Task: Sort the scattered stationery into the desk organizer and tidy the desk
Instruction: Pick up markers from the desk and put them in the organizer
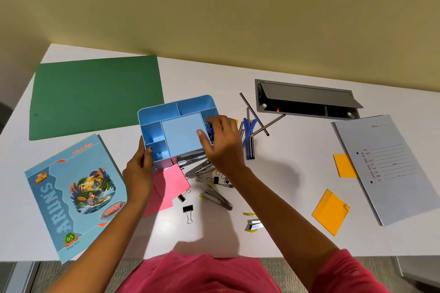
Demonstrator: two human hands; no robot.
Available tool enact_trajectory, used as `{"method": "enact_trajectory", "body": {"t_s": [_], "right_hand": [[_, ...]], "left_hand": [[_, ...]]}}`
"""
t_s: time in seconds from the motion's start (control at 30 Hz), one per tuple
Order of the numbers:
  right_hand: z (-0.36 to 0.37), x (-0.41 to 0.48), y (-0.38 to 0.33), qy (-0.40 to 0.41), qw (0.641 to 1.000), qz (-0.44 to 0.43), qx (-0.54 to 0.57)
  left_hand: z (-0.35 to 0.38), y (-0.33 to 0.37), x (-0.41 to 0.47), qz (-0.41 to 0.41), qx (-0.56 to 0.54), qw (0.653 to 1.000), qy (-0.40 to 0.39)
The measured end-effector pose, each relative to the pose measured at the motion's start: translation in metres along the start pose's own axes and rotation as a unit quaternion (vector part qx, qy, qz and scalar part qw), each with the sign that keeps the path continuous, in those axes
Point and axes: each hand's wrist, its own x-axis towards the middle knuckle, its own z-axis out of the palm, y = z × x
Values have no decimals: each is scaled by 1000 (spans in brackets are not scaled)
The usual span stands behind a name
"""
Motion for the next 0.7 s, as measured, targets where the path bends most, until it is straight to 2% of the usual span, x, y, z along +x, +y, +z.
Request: {"method": "enact_trajectory", "body": {"t_s": [0.1, 0.23, 0.37, 0.47, 0.7], "right_hand": [[1, 8, 5, -16, 997, -48, -51], [3, 35, 6, -122, 986, -3, -111], [16, 50, 6, -100, 978, -45, -180], [26, 53, 14, -140, 968, -60, -198], [24, 54, 14, -96, 985, -19, -145]], "left_hand": [[0, 0, 0, 2, 2, 1000, 0], [-1, 3, -2, 9, 9, 1000, -4], [-2, 4, -2, 15, 13, 1000, -6], [-2, 5, -3, 13, 5, 1000, -7], [-2, 4, -2, 13, -1, 1000, -11]]}}
